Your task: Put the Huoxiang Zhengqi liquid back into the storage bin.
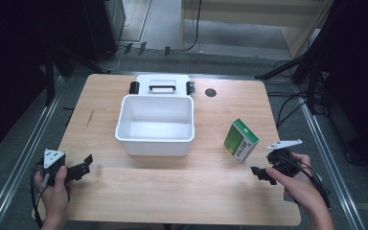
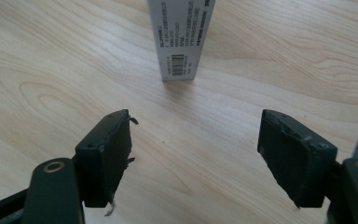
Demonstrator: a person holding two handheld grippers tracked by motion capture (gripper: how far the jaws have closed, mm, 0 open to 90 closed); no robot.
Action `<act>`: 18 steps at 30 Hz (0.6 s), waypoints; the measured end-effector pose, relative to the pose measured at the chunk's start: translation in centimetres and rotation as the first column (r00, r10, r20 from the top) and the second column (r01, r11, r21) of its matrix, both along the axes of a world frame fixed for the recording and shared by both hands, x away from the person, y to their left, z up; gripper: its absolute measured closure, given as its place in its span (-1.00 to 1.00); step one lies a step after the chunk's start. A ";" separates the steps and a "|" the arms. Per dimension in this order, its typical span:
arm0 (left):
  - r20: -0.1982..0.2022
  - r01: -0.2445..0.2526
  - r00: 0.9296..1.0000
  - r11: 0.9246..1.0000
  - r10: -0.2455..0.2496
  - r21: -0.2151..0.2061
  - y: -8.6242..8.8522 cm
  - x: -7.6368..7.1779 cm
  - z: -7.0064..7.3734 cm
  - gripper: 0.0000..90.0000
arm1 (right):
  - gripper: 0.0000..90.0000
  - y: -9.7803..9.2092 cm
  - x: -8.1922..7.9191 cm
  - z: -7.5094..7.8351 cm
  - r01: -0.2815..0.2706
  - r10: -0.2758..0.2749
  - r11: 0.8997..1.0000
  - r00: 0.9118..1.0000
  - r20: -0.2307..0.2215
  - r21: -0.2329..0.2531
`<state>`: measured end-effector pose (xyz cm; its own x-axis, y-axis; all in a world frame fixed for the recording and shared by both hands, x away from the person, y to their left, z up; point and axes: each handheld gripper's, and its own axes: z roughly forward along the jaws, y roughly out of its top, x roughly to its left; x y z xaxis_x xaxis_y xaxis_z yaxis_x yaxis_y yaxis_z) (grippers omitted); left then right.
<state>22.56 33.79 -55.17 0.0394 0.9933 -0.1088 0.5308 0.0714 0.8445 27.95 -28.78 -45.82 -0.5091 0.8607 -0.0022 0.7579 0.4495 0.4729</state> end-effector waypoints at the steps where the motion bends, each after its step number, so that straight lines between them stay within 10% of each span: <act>1: 0.000 0.000 1.000 1.000 0.000 0.000 0.0 0.0 0.0 -0.98 | -0.42 0.3 0.2 0.5 0.001 -0.001 1.000 1.000 -0.017 -0.016; 18: -0.004 -0.001 1.000 1.000 0.001 -0.006 0.1 0.0 0.0 -0.98 | -0.30 3.6 3.5 5.9 -0.079 0.066 0.991 0.990 -0.122 -0.105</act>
<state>22.59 33.86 -55.17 0.0377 0.9927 -0.1148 0.5343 0.0770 0.8418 31.46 -25.19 -39.92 -0.5728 0.8191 -0.0302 0.7686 0.5495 0.3274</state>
